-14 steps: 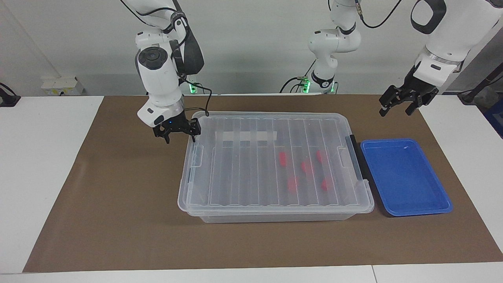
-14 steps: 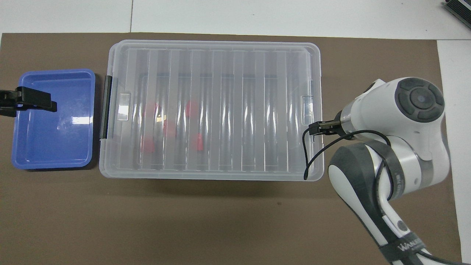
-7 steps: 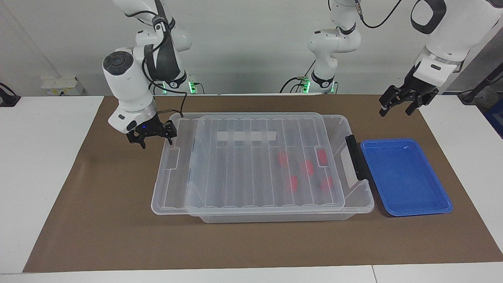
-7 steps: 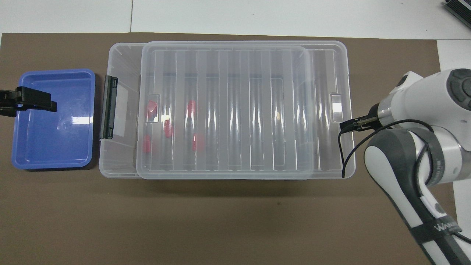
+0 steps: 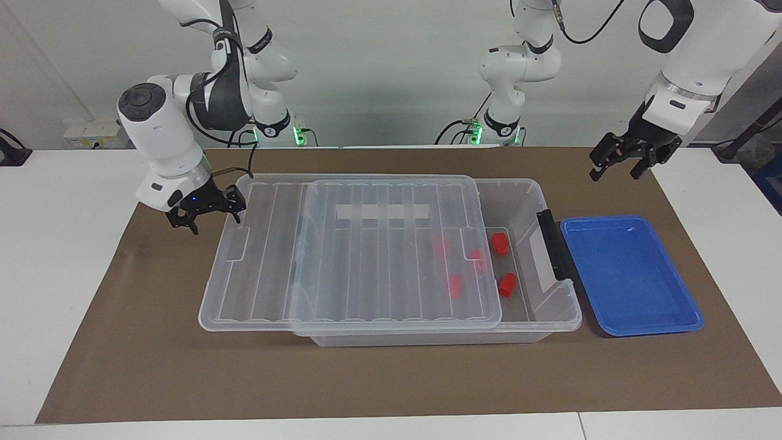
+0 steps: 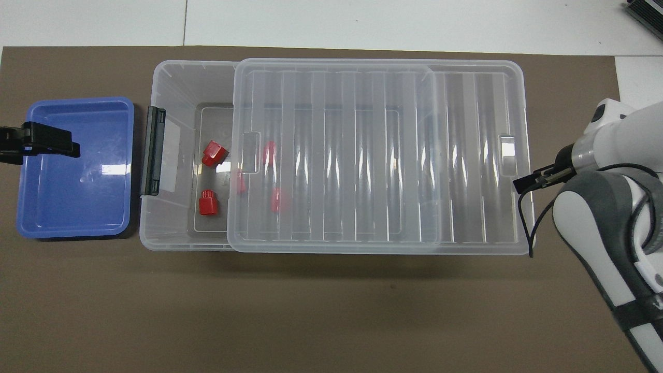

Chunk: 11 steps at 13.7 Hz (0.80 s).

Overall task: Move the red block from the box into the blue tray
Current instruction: 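Slide the clear lid away from the blue tray with the right gripper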

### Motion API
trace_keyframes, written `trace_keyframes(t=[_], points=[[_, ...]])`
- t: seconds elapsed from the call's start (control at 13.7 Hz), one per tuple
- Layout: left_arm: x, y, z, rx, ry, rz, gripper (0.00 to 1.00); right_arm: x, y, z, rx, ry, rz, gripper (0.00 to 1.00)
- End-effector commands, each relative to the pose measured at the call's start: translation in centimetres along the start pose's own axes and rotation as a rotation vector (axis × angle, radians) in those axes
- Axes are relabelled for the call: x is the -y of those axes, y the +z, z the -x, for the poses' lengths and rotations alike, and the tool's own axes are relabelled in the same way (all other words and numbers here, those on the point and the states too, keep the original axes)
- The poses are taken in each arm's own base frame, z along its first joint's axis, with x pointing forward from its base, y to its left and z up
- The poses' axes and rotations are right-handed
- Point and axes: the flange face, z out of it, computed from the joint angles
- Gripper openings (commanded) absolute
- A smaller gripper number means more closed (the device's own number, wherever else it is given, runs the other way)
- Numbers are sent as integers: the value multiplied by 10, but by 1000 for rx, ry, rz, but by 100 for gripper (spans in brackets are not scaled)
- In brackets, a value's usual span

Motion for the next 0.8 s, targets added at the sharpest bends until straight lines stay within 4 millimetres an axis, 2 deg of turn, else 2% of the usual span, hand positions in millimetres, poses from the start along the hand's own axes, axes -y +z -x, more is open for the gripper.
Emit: trace_keyframes(t=[0.0, 0.22, 0.51, 0.58, 0.73], points=[[2, -4, 7, -1, -4, -21, 100, -19, 2, 13, 17, -98, -19, 98], [2, -3, 8, 0, -4, -21, 100, -40, 2, 22, 20, -201, -8, 99], [11, -3, 8, 6, -47, -22, 100, -42, 3, 23, 22, -230, -8, 100], [12, 0, 7, -2, -128, -21, 100, -42, 2, 23, 24, -230, -10, 100], [1, 10, 5, -76, -281, -27, 100, -38, 1, 23, 36, -226, -22, 100]])
